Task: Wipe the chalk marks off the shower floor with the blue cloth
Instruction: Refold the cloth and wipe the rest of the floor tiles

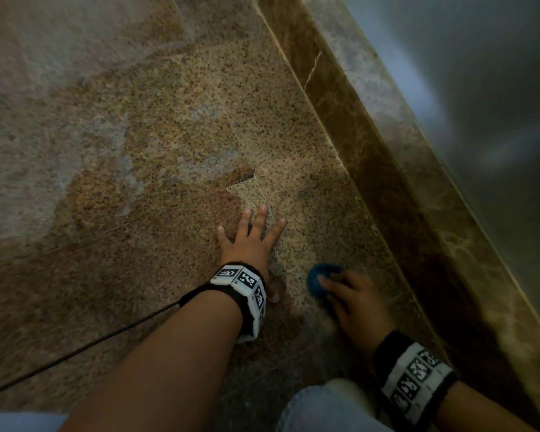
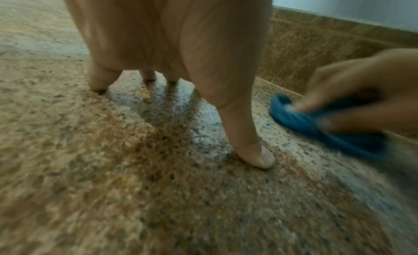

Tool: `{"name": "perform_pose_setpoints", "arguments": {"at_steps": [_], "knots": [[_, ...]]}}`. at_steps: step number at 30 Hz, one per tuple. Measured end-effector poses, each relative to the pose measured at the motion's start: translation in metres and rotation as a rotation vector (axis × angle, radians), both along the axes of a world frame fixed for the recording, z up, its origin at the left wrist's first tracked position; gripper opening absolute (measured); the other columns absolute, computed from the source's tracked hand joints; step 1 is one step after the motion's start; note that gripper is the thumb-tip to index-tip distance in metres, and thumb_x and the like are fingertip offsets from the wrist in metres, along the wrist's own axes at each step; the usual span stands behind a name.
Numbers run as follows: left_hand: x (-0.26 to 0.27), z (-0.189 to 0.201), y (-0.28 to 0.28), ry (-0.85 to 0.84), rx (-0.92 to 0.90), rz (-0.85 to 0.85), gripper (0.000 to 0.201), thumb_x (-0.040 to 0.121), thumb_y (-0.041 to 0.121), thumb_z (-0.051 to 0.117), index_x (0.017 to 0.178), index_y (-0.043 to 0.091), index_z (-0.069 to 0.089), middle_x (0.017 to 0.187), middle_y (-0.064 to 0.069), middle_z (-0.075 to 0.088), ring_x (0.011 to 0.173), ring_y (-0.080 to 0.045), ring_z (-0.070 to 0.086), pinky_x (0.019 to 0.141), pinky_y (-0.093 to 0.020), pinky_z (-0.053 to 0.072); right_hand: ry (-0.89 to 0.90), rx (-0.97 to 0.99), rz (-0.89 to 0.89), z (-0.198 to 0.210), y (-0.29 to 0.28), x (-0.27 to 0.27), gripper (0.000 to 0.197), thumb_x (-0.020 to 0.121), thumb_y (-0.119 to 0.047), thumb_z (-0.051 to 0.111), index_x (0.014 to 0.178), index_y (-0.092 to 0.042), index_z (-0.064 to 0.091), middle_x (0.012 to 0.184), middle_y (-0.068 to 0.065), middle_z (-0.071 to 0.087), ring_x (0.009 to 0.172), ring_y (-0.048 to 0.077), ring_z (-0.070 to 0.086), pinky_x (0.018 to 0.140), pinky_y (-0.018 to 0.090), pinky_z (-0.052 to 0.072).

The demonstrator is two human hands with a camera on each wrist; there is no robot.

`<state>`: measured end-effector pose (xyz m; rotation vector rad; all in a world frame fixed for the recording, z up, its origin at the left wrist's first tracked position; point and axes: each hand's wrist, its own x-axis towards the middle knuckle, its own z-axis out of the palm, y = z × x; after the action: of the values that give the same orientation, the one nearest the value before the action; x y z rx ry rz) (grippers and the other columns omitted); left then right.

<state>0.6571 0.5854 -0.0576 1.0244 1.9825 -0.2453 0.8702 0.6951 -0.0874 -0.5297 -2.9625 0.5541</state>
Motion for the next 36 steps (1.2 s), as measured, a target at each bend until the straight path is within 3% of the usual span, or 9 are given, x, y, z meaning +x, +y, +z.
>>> {"name": "perform_pose_setpoints", "arguments": {"at_steps": [4, 10, 14, 16, 22, 27, 30, 34, 36], "knots": [[0.001, -0.001, 0.0, 0.005, -0.001, 0.001, 0.141, 0.061, 0.053, 0.085, 0.145, 0.041, -0.028, 0.15, 0.001, -0.042, 0.142, -0.03, -0.03, 0.109, -0.069, -0.001, -0.122, -0.021, 0.292, 0.008, 0.003, 0.014, 0.04, 0.064, -0.009, 0.082, 0.101, -0.018, 0.072, 0.091, 0.007, 0.067, 0.072, 0.026, 0.065, 0.062, 0.03, 0.054], [0.001, 0.002, 0.002, -0.003, -0.011, 0.004, 0.14, 0.063, 0.05, 0.085, 0.144, 0.042, -0.029, 0.15, 0.001, -0.043, 0.142, -0.03, -0.029, 0.11, -0.069, -0.001, -0.047, -0.006, -0.204, 0.001, 0.041, 0.009, 0.038, 0.07, 0.004, 0.075, 0.105, -0.009, 0.071, 0.091, 0.014, 0.063, 0.079, 0.036, 0.062, 0.075, 0.04, 0.051], [0.001, 0.0, 0.002, 0.011, -0.02, 0.005, 0.14, 0.064, 0.05, 0.085, 0.144, 0.042, -0.029, 0.15, 0.002, -0.043, 0.142, -0.03, -0.03, 0.11, -0.069, 0.0, -0.104, 0.013, 0.137, 0.001, 0.001, 0.029, 0.038, 0.07, -0.011, 0.068, 0.108, -0.015, 0.07, 0.095, 0.008, 0.064, 0.078, 0.029, 0.063, 0.068, 0.036, 0.053], [0.002, -0.001, 0.001, 0.027, -0.012, 0.008, 0.136, 0.068, 0.045, 0.084, 0.144, 0.043, -0.029, 0.15, 0.001, -0.042, 0.143, -0.03, -0.029, 0.11, -0.068, 0.0, -0.127, 0.014, 0.203, 0.003, 0.011, 0.029, 0.04, 0.069, -0.006, 0.071, 0.108, -0.015, 0.07, 0.096, 0.01, 0.065, 0.076, 0.03, 0.064, 0.067, 0.036, 0.055], [0.001, 0.003, 0.003, 0.01, -0.012, 0.006, 0.138, 0.063, 0.053, 0.083, 0.144, 0.042, -0.028, 0.151, 0.001, -0.041, 0.143, -0.03, -0.029, 0.11, -0.069, 0.0, -0.166, 0.079, -0.397, -0.009, 0.054, 0.035, 0.044, 0.072, 0.008, 0.071, 0.114, -0.003, 0.066, 0.102, 0.026, 0.059, 0.085, 0.047, 0.059, 0.078, 0.051, 0.052], [0.001, 0.002, 0.001, -0.004, -0.017, 0.01, 0.142, 0.06, 0.054, 0.085, 0.144, 0.042, -0.029, 0.15, 0.002, -0.043, 0.142, -0.031, -0.029, 0.11, -0.069, 0.0, -0.173, 0.119, -0.246, 0.002, -0.007, 0.039, 0.054, 0.053, 0.002, 0.085, 0.105, -0.004, 0.07, 0.087, 0.019, 0.062, 0.069, 0.037, 0.062, 0.062, 0.039, 0.054], [0.001, 0.002, 0.002, 0.005, -0.016, 0.007, 0.142, 0.06, 0.053, 0.085, 0.144, 0.041, -0.029, 0.15, 0.001, -0.043, 0.142, -0.031, -0.029, 0.11, -0.069, 0.0, -0.162, 0.082, -0.095, 0.001, 0.003, 0.039, 0.054, 0.055, 0.002, 0.084, 0.106, -0.008, 0.07, 0.086, 0.015, 0.063, 0.067, 0.033, 0.062, 0.063, 0.036, 0.053], [0.002, 0.002, 0.002, 0.006, -0.021, 0.007, 0.141, 0.061, 0.053, 0.084, 0.144, 0.042, -0.029, 0.15, 0.001, -0.042, 0.142, -0.031, -0.029, 0.111, -0.069, 0.0, -0.154, -0.017, -0.428, 0.001, 0.031, 0.033, 0.043, 0.07, 0.005, 0.075, 0.111, -0.004, 0.067, 0.095, 0.021, 0.058, 0.081, 0.041, 0.06, 0.075, 0.045, 0.052], [0.001, 0.002, 0.003, 0.015, -0.029, -0.003, 0.14, 0.062, 0.055, 0.083, 0.143, 0.041, -0.03, 0.15, 0.0, -0.042, 0.142, -0.031, -0.029, 0.111, -0.07, 0.001, -0.207, 0.008, -0.487, 0.002, 0.013, 0.029, 0.047, 0.068, 0.001, 0.078, 0.113, -0.004, 0.066, 0.096, 0.022, 0.057, 0.081, 0.041, 0.059, 0.074, 0.046, 0.052]]}}
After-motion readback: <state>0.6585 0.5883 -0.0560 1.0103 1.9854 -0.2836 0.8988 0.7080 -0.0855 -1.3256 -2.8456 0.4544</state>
